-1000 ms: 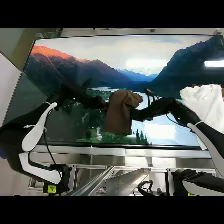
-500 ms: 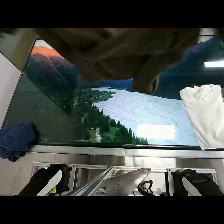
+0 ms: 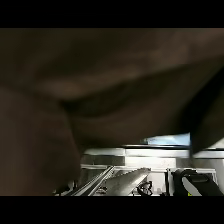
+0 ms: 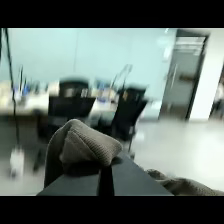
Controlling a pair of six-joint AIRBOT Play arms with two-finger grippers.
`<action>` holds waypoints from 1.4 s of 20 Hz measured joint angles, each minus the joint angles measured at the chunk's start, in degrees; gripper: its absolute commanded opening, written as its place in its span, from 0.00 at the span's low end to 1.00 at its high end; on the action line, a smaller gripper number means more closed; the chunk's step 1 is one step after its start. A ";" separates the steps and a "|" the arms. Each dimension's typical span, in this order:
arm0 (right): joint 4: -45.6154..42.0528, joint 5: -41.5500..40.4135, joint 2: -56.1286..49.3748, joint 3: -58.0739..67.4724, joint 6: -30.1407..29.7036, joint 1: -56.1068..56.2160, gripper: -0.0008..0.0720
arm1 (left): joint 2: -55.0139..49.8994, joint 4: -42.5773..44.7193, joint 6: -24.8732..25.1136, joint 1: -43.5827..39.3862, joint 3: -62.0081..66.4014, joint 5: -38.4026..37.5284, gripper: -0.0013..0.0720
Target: Fold the shirts.
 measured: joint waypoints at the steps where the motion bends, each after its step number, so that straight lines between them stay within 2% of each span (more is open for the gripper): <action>1: -0.44 -1.11 -2.60 -2.21 0.39 0.00 0.04 | -2.45 0.92 -0.39 0.00 -2.43 1.70 0.05; 4: -0.94 -3.26 -12.26 -11.02 1.29 0.11 0.04 | -12.74 2.10 -1.01 0.00 -11.67 5.62 0.05; 9: 2.56 -0.04 -34.95 -24.87 1.92 0.35 0.04 | -35.82 2.67 -0.28 0.00 -25.00 5.01 0.05; 12: 7.69 3.08 -46.25 -27.21 0.98 0.37 0.04 | -49.83 2.69 0.13 0.02 -26.18 3.98 0.05; 15: 11.06 5.07 -50.05 -26.45 -0.44 0.35 0.04 | -57.79 2.67 0.15 0.02 -22.29 3.89 0.05; 16: 11.69 5.51 -49.92 -25.51 -0.85 0.24 0.14 | -58.88 2.67 0.17 0.02 -20.37 4.07 0.05; 17: 11.98 5.88 -49.27 -24.33 -1.25 0.13 0.63 | -59.52 2.64 0.20 0.02 -18.03 4.11 0.14; 18: 12.04 6.08 -48.41 -23.26 -1.40 0.04 0.75 | -59.78 2.67 0.31 0.02 -15.85 4.46 0.68; 19: 11.61 6.21 -47.32 -22.14 -1.79 -0.07 0.65 | -59.89 2.67 0.31 0.02 -13.57 5.44 0.96; 20: 10.67 5.92 -46.16 -21.16 -1.75 -0.28 0.61 | -59.84 2.67 0.26 0.11 -10.84 6.84 0.96; 23: 5.33 3.41 -40.87 -19.10 0.50 -2.45 0.62 | -58.84 2.75 0.13 1.42 -2.49 14.05 0.96; 24: 2.58 1.44 -38.71 -18.84 1.75 -3.69 0.65 | -58.12 3.02 0.11 2.25 -0.37 16.81 0.96; 25: -0.04 -0.72 -36.72 -18.95 3.04 -4.98 0.74 | -57.09 3.58 0.02 3.34 1.25 19.82 0.96; 28: -5.97 -7.02 -30.58 -24.39 6.08 -8.68 0.73 | -52.81 5.95 -0.24 7.37 -0.52 27.91 0.96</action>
